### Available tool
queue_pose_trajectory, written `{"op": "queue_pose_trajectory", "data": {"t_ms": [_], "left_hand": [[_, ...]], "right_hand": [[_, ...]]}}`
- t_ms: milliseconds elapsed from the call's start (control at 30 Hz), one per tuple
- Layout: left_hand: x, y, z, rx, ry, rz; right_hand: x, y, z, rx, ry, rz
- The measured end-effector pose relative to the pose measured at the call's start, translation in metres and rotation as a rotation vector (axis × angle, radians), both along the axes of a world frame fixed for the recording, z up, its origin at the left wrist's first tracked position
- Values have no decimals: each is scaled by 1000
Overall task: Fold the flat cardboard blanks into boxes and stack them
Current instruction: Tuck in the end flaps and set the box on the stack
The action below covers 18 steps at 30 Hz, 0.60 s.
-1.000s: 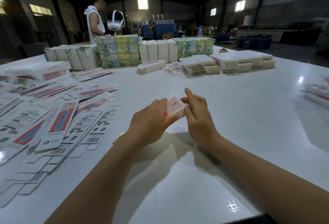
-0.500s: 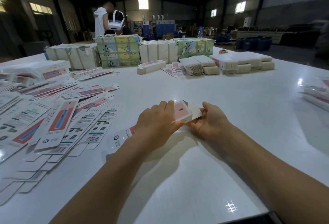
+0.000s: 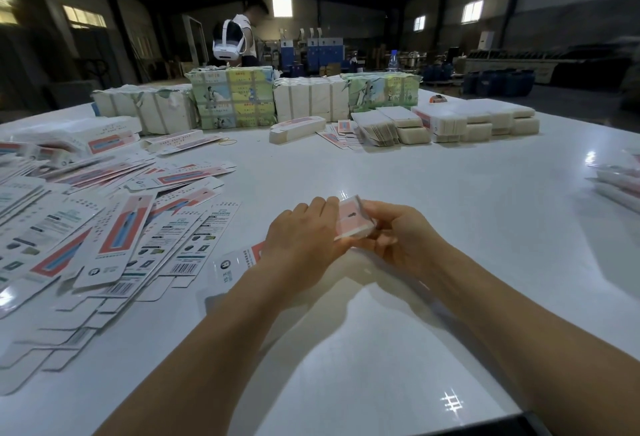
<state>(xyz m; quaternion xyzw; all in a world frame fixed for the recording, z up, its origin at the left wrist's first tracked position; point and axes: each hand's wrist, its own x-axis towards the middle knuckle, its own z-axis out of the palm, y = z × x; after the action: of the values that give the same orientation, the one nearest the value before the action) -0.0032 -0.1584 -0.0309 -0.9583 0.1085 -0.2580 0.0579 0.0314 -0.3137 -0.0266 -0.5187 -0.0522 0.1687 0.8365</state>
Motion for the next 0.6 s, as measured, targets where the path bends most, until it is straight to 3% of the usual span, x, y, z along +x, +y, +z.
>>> {"op": "queue_pose_trajectory", "data": {"t_ms": [133, 300, 600], "left_hand": [[-3, -1, 2, 5, -33, -17], [-4, 1, 3, 57, -55, -24], [-14, -7, 8, 205, -79, -30]], "right_hand": [[4, -2, -5, -128, -146, -73], [5, -2, -5, -115, -127, -39], [1, 1, -5, -358, -184, -153]]}}
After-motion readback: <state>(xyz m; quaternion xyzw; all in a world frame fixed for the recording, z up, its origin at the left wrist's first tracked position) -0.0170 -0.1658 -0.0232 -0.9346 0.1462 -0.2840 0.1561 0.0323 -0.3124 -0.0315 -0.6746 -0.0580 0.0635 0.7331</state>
